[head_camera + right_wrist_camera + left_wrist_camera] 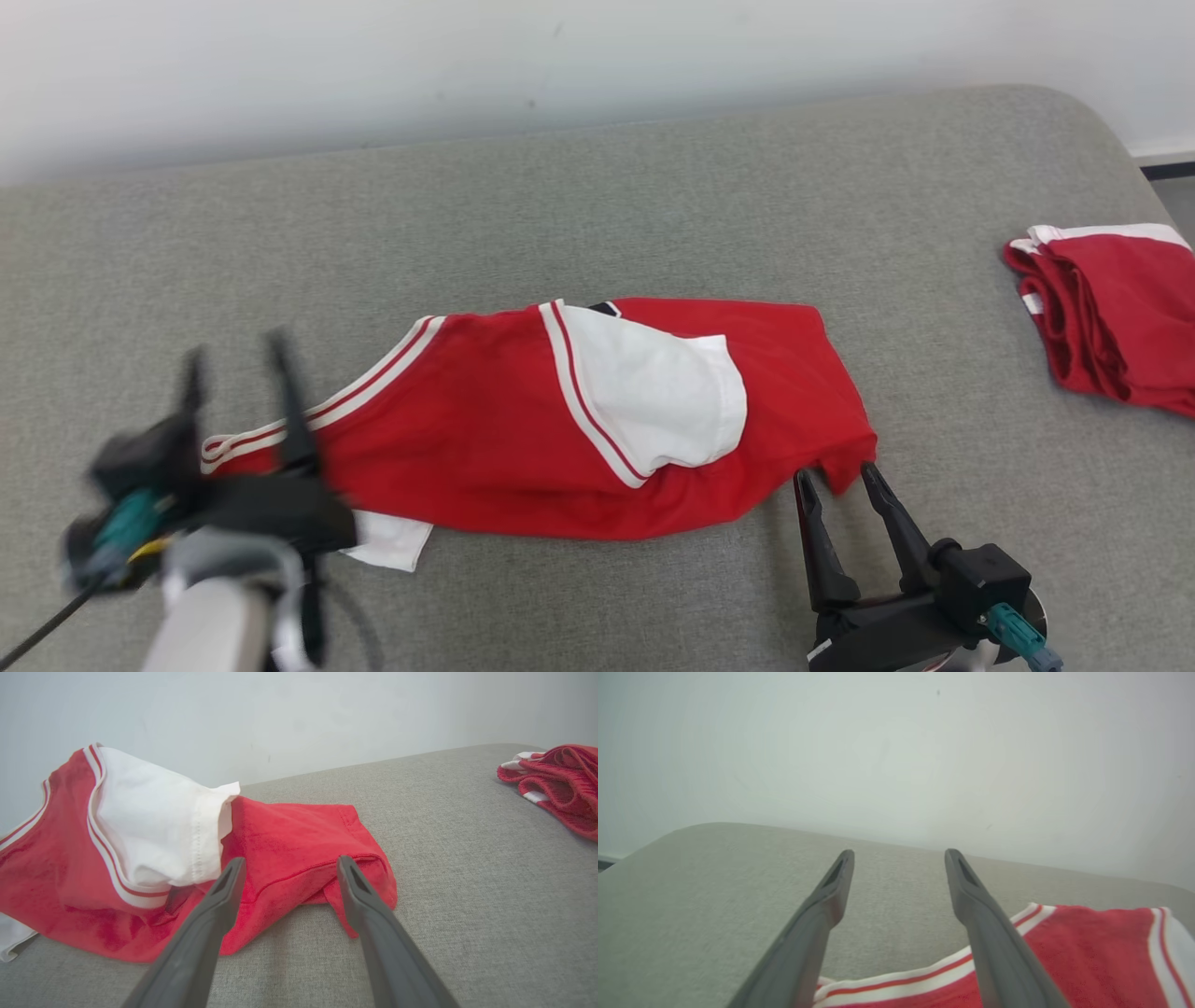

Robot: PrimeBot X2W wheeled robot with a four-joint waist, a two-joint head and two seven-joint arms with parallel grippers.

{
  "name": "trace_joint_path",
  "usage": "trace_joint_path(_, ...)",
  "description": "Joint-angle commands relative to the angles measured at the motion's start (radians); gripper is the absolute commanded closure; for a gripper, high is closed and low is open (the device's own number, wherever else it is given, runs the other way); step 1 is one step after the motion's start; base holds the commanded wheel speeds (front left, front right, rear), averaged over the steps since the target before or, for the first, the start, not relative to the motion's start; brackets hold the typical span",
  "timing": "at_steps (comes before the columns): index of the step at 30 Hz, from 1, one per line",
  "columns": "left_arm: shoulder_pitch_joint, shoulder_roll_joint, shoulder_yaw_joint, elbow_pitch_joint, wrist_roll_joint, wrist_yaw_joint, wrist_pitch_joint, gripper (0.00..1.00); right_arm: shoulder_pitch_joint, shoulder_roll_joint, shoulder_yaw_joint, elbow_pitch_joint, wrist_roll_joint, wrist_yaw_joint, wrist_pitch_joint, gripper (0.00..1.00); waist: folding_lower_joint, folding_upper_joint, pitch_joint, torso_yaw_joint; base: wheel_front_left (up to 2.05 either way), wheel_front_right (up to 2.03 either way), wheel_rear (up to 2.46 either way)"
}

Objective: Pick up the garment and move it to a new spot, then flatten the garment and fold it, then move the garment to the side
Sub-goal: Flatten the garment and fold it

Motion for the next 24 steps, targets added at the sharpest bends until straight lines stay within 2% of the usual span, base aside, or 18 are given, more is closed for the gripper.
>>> trace_joint_path(1, -0.023, -0.001, -0.033, -0.023, 0.015, -0.018, 0.032, 0.0, 0.007, 0.002, 0.001, -0.003, 0.004, -0.003, 0.0, 0.0, 0.0001, 0.0001, 0.001, -0.007, 0.0, 0.0, 0.0)
trace_joint_path(5, -0.116, 0.024, -0.179, -0.093, 0.064, -0.098, 0.207, 0.0, 0.007, 0.003, 0.0, -0.006, 0.009, -0.002, 0.0, 0.0, 0.0001, 0.0001, 0.004, -0.019, 0.0, 0.0, 0.0)
trace_joint_path(9, -0.239, 0.041, -0.316, -0.084, 0.116, -0.19, 0.39, 0.0, -0.006, 0.003, 0.005, -0.007, 0.015, -0.002, 0.0, 0.0, 0.0001, 0.0001, 0.008, -0.037, 0.0, 0.0, 0.0)
trace_joint_path(14, -0.359, 0.047, -0.398, -0.021, 0.104, -0.276, 0.6, 0.0, -0.012, 0.003, 0.012, -0.01, 0.029, -0.002, 0.0, 0.0, 0.0001, 0.0001, 0.017, -0.067, 0.0, 0.0, 0.0)
trace_joint_path(19, -0.438, 0.078, -0.429, 0.041, 0.081, -0.318, 0.774, 0.0, -0.015, 0.003, 0.01, -0.016, 0.039, -0.002, 0.0, 0.0, 0.0001, 0.0001, 0.037, -0.096, 0.0, 0.0, 0.0)
trace_joint_path(23, -0.447, 0.085, -0.427, 0.049, 0.05, -0.326, 0.833, 0.0, -0.015, 0.003, 0.002, -0.02, 0.038, -0.002, 0.0, 0.0, 0.0001, 0.0001, 0.043, -0.097, 0.0, 0.0, 0.0)
trace_joint_path(24, -0.445, 0.087, -0.425, 0.043, 0.046, -0.325, 0.835, 0.08, -0.014, 0.003, -0.001, -0.019, 0.038, -0.002, 0.0, 0.0, 0.0001, 0.0001, 0.043, -0.095, 0.0, 0.0, 0.0)
